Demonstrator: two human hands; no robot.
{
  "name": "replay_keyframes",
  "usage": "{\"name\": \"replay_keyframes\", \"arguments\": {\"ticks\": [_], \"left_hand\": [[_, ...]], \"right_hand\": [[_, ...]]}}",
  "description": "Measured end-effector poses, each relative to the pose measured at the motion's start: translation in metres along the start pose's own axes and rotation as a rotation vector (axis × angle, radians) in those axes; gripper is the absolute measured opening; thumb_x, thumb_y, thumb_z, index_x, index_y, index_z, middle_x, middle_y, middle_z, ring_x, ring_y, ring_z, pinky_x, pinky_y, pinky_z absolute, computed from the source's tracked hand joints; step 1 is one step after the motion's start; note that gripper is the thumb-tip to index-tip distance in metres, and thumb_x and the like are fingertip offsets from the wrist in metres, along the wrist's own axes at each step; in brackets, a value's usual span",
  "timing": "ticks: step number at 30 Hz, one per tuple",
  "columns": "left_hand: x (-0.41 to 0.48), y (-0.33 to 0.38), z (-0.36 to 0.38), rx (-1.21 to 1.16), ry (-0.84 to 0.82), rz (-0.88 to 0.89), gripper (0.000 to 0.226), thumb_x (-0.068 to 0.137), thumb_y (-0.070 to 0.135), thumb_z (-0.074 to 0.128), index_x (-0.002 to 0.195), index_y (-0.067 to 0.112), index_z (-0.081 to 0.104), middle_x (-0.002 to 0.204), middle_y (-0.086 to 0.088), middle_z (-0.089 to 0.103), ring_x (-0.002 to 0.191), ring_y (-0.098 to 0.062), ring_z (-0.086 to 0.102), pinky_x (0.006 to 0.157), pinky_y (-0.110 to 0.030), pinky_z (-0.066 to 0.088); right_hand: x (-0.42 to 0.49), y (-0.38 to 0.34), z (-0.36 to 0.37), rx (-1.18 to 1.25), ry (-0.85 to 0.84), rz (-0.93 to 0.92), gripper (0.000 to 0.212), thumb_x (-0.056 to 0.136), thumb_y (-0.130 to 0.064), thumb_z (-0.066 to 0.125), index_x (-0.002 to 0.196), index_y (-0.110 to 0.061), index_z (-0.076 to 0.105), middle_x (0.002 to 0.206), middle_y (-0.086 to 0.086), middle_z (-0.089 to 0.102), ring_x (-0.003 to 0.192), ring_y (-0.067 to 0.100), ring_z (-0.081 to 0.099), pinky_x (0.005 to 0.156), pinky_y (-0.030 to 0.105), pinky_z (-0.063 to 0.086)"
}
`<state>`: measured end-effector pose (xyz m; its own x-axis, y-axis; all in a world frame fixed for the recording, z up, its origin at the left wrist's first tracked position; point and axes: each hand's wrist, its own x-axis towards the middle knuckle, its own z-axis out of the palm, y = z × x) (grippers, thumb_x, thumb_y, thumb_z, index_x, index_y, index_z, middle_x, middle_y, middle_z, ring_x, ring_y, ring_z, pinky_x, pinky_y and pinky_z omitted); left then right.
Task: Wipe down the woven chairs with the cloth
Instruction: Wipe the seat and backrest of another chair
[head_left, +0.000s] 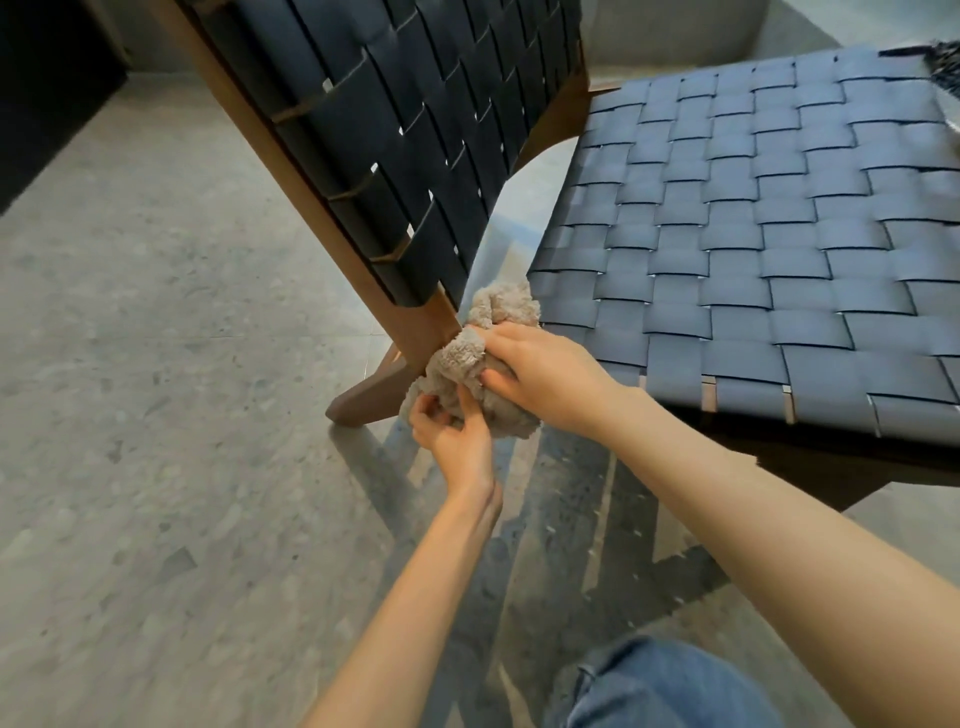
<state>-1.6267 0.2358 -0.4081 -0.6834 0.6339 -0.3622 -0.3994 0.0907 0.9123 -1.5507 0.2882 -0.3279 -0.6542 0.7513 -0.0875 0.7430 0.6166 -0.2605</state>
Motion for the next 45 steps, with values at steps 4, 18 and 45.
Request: {"name": "replay_keyframes", "arguments": {"ticks": [4, 18, 45], "left_hand": [[-0.006, -0.005, 0.003, -0.068, -0.040, -0.023, 0.029, 0.094, 0.016, 0.056, 0.118, 0.015, 0.040, 0.129, -0.015, 0.051, 0.115, -0.024, 0.055, 0.101, -0.044, 0.045], [-0.068, -0.035, 0.025, -0.172, -0.282, -0.009, 0.026, 0.093, 0.002, 0.053, 0.117, 0.004, 0.042, 0.104, -0.012, 0.057, 0.101, -0.024, 0.057, 0.092, -0.042, 0.052], [-0.243, -0.068, 0.088, 0.348, -0.794, 0.329, 0.017, 0.084, 0.019, 0.068, 0.082, 0.019, 0.051, 0.105, -0.008, 0.051, 0.089, -0.018, 0.051, 0.082, -0.030, 0.049]], "right_hand": [[-0.002, 0.003, 0.007, -0.056, 0.085, -0.024, 0.047, 0.100, -0.035, 0.043, 0.144, -0.023, 0.036, 0.134, -0.001, 0.051, 0.124, 0.020, 0.045, 0.086, 0.041, 0.050], [-0.084, 0.024, -0.009, -0.206, 0.391, 0.014, 0.035, 0.098, -0.012, 0.042, 0.122, -0.027, 0.062, 0.112, 0.007, 0.064, 0.104, 0.031, 0.059, 0.082, 0.044, 0.051], [-0.333, 0.114, 0.001, 0.003, 1.065, 0.940, 0.010, 0.078, -0.011, 0.066, 0.072, -0.007, 0.073, 0.067, 0.019, 0.067, 0.065, 0.031, 0.062, 0.056, 0.030, 0.032]]}}
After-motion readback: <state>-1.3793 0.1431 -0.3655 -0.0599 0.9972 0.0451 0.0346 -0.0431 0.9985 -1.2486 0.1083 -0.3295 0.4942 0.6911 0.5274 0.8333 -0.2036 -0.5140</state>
